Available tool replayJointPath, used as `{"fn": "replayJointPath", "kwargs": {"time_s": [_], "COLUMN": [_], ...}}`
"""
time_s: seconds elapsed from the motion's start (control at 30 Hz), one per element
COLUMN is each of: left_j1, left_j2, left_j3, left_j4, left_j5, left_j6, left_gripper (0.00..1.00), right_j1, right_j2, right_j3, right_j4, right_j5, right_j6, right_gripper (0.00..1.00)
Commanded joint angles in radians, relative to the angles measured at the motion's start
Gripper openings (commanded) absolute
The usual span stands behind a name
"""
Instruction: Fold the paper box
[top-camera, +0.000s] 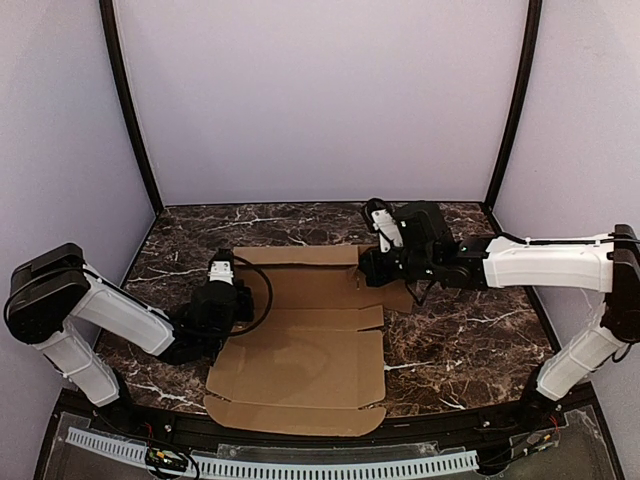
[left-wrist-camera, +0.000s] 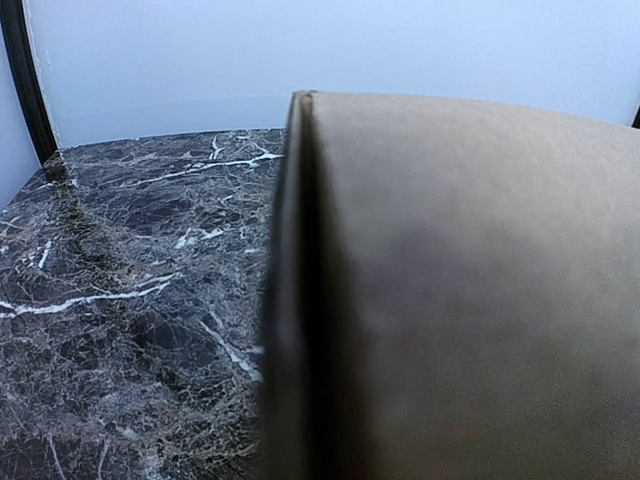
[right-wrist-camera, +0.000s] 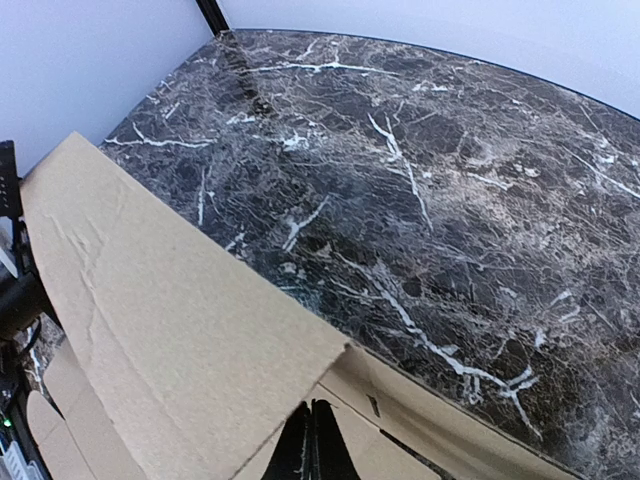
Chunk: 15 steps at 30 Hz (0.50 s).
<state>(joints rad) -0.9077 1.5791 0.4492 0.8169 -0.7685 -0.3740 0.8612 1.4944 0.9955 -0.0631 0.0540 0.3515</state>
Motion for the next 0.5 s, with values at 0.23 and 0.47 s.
{"fn": "replayJointPath", "kwargs": {"time_s": [0.23, 0.47], "left_j1": [-0.018, -0.02], "left_j2": [-0.02, -0.044], "left_j3": [0.024, 0.047], "left_j4": [-0.087, -0.188], "left_j5": [0.043, -0.011], "left_j6": [-0.027, -0.101], "left_gripper": [0.01, 0.01], "right_j1": [-0.005, -0.005], "right_j2": [0.037, 0.027], "right_j3": [-0.029, -0.042], "right_j4": [0.288, 0.29], "right_j5": [-0.12, -0.106], "right_j6": [0.186, 0.189], "right_gripper": [0.0, 0.0]}}
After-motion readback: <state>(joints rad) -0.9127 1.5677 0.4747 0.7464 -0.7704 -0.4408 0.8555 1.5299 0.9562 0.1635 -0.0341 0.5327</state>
